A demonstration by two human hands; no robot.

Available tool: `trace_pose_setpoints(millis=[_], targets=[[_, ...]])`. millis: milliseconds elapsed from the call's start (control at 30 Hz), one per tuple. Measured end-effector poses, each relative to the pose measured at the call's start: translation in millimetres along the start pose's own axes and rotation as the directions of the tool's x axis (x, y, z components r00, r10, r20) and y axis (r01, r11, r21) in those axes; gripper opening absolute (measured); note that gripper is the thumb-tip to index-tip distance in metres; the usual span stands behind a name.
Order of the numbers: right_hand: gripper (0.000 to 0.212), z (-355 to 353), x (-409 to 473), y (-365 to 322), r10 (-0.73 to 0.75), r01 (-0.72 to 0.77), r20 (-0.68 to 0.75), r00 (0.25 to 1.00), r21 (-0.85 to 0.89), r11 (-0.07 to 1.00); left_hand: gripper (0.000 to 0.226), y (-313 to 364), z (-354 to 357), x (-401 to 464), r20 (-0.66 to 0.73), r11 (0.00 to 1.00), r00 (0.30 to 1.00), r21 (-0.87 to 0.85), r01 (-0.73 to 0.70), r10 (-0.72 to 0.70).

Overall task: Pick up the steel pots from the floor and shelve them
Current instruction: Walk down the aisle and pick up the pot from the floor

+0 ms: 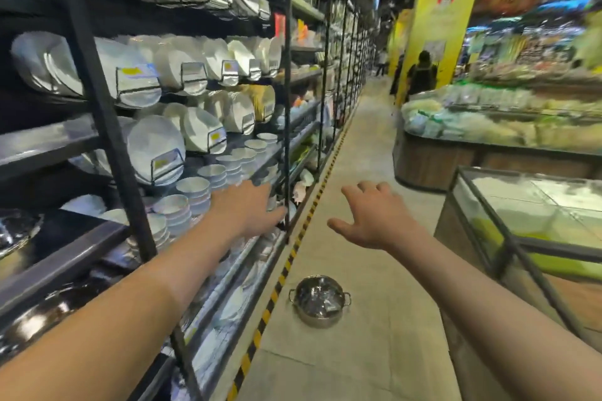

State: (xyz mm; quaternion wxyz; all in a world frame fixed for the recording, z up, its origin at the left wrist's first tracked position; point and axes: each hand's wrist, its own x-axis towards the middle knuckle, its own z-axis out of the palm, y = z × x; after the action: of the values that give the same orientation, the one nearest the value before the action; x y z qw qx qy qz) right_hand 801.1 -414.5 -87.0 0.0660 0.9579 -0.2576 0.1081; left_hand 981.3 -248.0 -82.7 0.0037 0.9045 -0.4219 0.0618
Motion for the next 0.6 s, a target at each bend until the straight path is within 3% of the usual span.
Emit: trace_pose_setpoints(millis=[300, 600], targets=[[0.072, 17.8, 49.1, 106.8, 0.142, -0.141, 0.026, 0.990, -0.029, 0.990, 0.067, 71.7, 2.8, 116.2, -0.056, 0.984, 0.983, -0.016, -0.175, 0.174], [0.073, 76.3, 172.7, 126.8, 0.189, -0.185, 0.069, 0.980, -0.050, 0.981, 0.062, 49.0, 54.8, 265.3, -0.024, 0.970, 0.970, -0.023, -0.241, 0.240]])
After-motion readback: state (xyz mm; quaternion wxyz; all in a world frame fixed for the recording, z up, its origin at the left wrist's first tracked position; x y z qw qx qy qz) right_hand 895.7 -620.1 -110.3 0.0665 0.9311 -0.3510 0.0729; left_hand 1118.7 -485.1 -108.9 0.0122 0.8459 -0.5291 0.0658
